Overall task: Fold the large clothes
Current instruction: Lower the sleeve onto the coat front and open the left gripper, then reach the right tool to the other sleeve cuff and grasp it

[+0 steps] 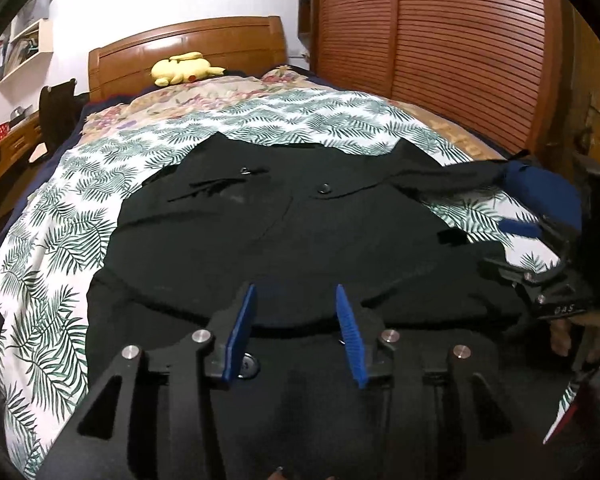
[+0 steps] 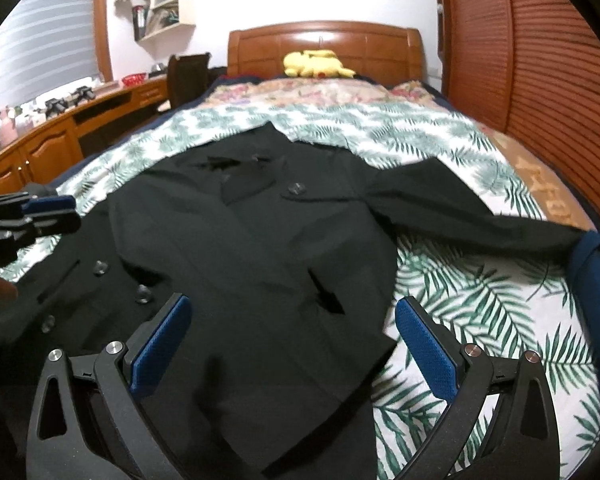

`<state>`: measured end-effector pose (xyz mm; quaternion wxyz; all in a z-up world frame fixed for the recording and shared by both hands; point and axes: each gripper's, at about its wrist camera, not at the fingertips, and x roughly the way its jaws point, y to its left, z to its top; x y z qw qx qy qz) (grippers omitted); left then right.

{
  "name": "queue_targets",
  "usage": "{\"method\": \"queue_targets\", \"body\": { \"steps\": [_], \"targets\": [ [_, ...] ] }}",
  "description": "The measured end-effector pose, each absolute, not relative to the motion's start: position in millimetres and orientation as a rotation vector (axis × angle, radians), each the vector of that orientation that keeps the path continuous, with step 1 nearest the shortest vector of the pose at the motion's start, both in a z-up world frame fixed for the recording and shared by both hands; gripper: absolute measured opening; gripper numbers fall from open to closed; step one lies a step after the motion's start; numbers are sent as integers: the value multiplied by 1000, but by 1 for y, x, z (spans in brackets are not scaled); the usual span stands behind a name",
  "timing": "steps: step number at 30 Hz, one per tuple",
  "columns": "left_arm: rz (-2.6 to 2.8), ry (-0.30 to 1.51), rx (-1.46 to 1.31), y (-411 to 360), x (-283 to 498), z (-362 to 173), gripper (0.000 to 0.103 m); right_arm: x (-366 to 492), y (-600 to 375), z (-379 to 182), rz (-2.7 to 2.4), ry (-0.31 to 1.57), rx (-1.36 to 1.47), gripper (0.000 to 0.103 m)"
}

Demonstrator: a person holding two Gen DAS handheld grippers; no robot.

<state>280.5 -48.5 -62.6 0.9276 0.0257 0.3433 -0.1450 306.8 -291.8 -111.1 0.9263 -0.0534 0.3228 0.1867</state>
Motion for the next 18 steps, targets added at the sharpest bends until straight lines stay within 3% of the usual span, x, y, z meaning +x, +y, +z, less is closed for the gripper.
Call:
{"method": "queue_targets", "body": {
  "steps": [18],
  "targets": [
    [-247,601,69,-47,289,-91,42,320,-295,-147,327,779,-110,103]
  ]
}}
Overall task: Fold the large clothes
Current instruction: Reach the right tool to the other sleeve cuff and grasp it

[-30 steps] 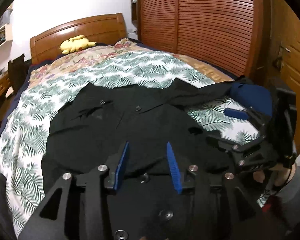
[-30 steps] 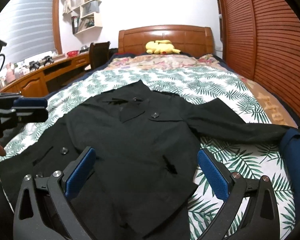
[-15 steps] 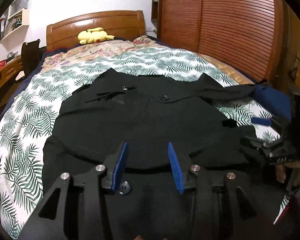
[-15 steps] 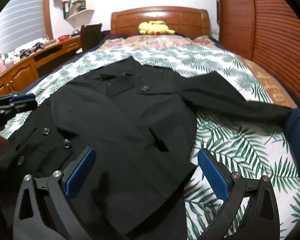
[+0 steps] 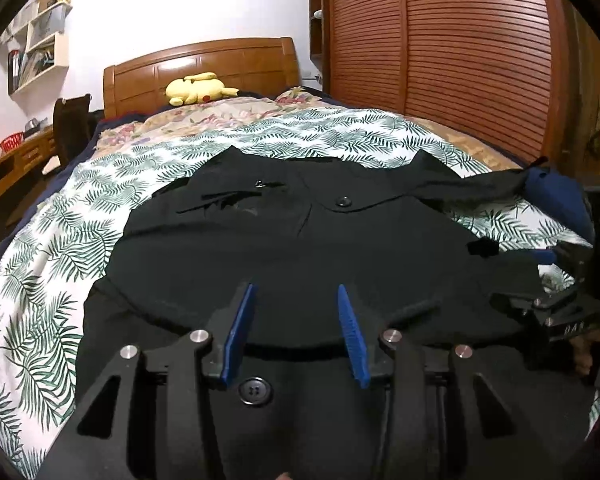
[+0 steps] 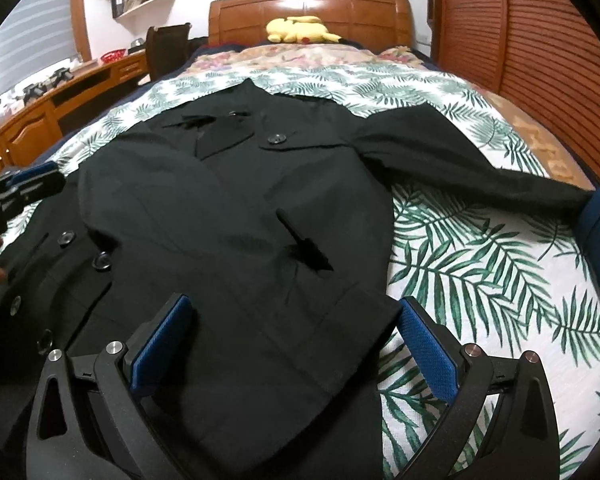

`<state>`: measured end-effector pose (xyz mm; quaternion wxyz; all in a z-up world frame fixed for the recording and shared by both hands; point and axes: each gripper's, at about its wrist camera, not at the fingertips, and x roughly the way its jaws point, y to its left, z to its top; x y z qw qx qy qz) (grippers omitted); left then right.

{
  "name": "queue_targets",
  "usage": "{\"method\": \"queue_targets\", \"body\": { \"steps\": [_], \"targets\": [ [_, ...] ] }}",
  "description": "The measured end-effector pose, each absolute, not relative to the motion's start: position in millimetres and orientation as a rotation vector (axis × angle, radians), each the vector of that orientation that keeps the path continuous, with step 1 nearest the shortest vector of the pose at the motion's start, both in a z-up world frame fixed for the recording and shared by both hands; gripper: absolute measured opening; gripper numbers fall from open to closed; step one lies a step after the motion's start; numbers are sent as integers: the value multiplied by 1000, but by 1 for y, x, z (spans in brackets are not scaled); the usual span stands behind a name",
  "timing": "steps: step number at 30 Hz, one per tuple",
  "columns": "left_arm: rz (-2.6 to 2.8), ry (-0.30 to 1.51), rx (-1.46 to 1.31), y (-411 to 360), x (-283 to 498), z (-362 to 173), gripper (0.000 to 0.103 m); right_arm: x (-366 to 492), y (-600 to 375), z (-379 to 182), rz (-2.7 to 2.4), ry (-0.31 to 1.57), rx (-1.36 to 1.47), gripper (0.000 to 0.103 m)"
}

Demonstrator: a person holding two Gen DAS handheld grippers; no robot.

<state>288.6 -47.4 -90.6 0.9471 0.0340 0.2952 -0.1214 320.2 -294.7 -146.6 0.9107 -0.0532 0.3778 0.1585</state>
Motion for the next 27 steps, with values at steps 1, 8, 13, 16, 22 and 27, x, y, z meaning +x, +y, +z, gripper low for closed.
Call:
{"method": "queue_targets", "body": {
  "steps": [1,8,13,16,22,27],
  "targets": [
    [-250,601,71,-47,287,-93,42,321,-295,-148,325,785,-104,103],
    [-259,586,73,-50,281,-101,42,323,-303,-152,313,800,-59,103],
    [-269,579,107,-58,278,-102,42,322,-312,-151,277,796,-14,103],
    [-277,567,124,-61,276,-100,42,323,-312,-151,265,802,-18,103],
    [-291,572,125,-63,276,-100,42,320,-316,-130,265,796,-36,103],
    [-300,573,131,-66,276,-99,42,326,-354,-84,236,745,-101,103]
  ]
}}
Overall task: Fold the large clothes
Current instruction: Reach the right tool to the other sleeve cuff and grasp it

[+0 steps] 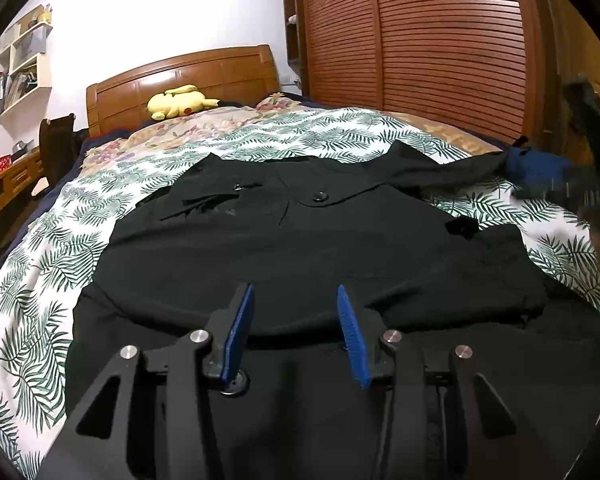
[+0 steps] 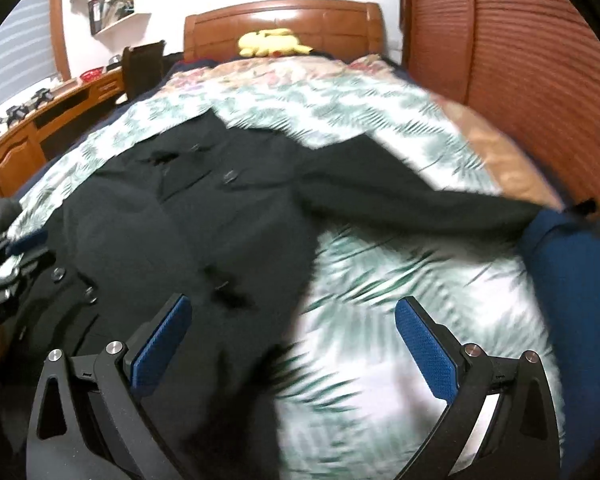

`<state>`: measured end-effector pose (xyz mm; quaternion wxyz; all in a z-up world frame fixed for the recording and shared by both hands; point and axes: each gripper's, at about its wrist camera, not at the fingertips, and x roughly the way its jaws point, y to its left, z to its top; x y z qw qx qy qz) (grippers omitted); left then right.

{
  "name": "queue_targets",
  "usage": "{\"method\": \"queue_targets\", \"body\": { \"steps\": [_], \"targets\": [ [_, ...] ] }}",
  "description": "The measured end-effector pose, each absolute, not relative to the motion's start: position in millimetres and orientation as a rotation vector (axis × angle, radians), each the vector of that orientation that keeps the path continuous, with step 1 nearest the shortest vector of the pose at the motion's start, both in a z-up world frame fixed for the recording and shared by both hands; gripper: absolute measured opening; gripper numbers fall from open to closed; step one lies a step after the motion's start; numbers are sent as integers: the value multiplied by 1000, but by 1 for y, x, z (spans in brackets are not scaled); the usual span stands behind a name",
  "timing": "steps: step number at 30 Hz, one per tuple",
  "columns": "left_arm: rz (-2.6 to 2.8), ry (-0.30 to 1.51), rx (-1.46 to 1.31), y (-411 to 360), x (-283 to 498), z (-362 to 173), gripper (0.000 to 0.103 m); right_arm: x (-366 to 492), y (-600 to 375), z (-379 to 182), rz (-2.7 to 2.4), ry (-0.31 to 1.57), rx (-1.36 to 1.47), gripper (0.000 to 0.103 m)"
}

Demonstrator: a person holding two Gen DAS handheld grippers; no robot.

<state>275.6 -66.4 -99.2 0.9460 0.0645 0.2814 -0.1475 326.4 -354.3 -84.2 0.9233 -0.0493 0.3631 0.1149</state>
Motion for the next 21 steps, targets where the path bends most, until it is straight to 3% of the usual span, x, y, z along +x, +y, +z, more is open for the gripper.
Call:
{"method": "queue_targets", "body": {
  "steps": [8,14,21],
  "targets": [
    [-300,603,130,-69,279,-105,42,393,-499,-35,-95,737,-202,103],
    [-299,615,134,-71,280,-109,42,427,-624,-31,-337,802,-32,103],
    [-310,637,131,-71,283,-113,42,438,-690,-30,-433,837,142,103]
  ]
}}
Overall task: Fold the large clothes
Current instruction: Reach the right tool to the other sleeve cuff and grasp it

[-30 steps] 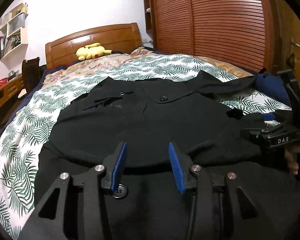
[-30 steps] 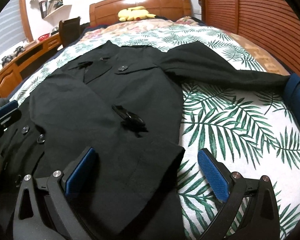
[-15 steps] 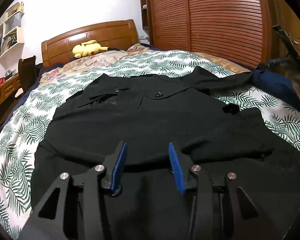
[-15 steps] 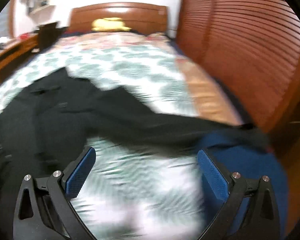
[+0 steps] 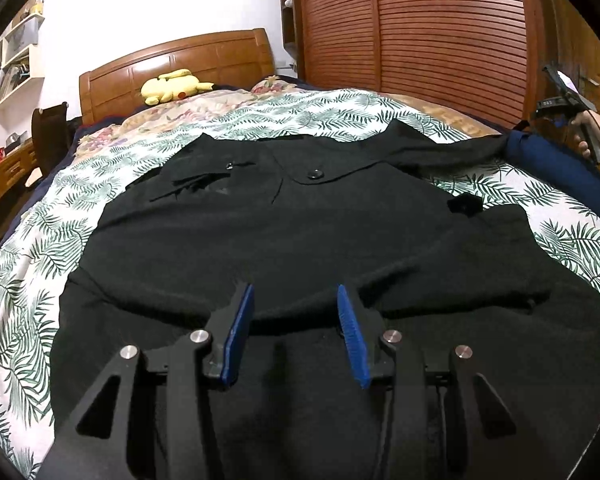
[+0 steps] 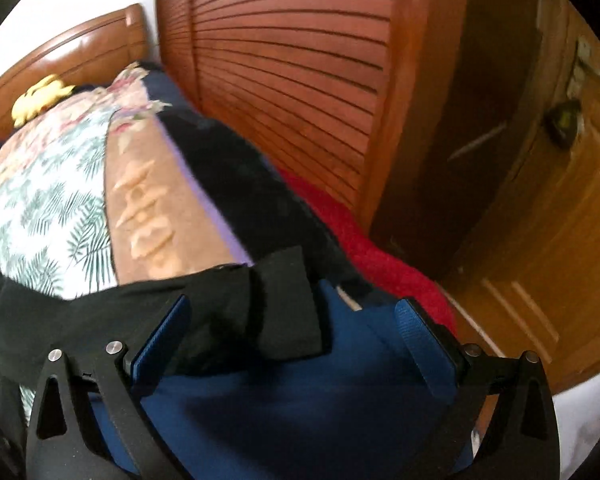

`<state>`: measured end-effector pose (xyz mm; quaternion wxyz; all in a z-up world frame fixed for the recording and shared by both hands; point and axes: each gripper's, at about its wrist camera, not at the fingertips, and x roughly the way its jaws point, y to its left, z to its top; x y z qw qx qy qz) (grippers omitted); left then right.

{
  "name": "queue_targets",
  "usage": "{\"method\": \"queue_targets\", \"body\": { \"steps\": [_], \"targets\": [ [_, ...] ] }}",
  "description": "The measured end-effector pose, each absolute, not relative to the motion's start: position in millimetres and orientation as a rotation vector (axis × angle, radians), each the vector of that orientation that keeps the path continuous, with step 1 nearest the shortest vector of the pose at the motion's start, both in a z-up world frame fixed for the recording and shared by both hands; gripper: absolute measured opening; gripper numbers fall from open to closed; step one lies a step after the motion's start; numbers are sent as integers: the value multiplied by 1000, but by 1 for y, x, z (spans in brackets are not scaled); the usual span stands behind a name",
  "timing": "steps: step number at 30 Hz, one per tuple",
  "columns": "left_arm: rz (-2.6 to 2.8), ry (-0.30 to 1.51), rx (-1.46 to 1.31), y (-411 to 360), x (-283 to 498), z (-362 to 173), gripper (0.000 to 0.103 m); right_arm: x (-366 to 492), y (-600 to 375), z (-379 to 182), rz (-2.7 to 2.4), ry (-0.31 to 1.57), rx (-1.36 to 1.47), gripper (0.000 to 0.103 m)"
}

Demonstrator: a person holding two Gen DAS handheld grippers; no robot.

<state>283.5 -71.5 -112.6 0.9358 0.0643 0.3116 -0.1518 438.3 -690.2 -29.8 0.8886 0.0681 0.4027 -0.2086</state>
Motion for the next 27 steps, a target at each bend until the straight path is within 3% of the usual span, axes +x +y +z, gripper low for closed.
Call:
{"method": "queue_targets", "body": {
  "steps": [6,10,12,13,16,27],
  "targets": [
    [-314,657,123,-71,288,-115,42,458,-692,-50,-398,920,192,103],
    [-313,661,120,-72,287,-115,42,467,-680,-69,-343,993,205,89],
    [-313,660,121,-72,287,-115,42,468,-667,-73,-315,1015,172,67],
    [-313,659,121,-72,287,-115,42,469,-663,-75,-300,1022,163,38],
    [-314,659,117,-71,287,-114,42,465,-636,-62,-276,993,70,19],
    [-339,660,95,-60,278,-102,42,424,-516,46,-174,762,-142,14]
  ]
}}
